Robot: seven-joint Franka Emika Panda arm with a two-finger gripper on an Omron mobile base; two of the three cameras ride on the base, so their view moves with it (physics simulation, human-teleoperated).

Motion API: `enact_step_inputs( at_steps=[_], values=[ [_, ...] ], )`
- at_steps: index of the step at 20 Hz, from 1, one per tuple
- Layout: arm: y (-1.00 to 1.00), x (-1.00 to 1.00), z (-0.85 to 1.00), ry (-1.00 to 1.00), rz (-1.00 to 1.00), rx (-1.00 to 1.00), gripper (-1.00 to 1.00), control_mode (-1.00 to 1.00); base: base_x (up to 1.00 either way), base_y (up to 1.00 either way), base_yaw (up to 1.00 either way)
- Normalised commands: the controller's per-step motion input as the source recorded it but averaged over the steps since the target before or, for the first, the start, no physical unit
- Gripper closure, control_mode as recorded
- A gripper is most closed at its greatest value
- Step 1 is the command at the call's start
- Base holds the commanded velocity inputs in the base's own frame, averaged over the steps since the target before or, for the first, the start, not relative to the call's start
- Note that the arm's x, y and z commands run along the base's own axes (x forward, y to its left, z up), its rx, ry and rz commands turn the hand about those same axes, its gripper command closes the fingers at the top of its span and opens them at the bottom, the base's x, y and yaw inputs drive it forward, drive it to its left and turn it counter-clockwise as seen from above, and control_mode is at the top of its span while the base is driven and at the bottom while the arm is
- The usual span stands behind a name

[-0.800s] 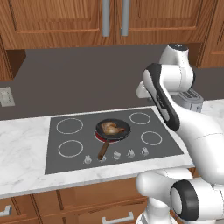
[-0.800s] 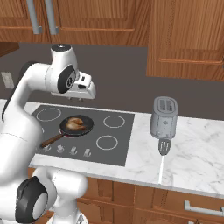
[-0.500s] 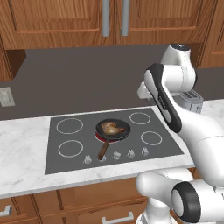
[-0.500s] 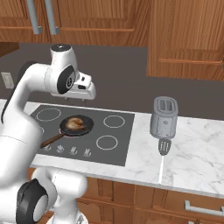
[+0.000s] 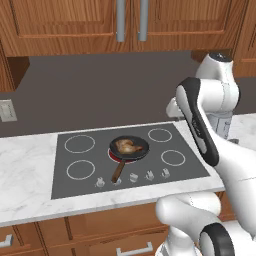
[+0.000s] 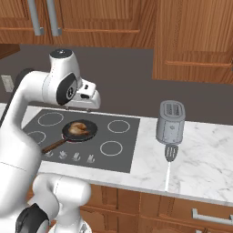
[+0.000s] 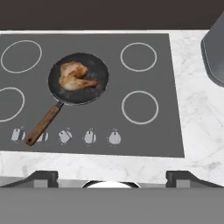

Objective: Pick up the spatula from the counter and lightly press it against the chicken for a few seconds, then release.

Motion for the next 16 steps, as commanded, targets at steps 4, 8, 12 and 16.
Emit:
enact_step_inputs(
  at_steps=[4,8,12,16],
  values=[
    [-0.03,-0.45,0.0,-0.08,-0.01,0.0,-1.0,-1.0,0.0,0.0,0.0],
    [0.0,-0.44,0.03,-0.11,-0.01,0.01,-1.0,-1.0,0.0,0.0,0.0],
    [0.0,-0.43,0.01,-0.15,0.0,0.0,-1.0,-1.0,0.0,0.0,0.0],
    [-0.07,-0.48,0.0,-0.14,0.0,0.0,-1.0,-1.0,0.0,0.0,0.0]
  ],
)
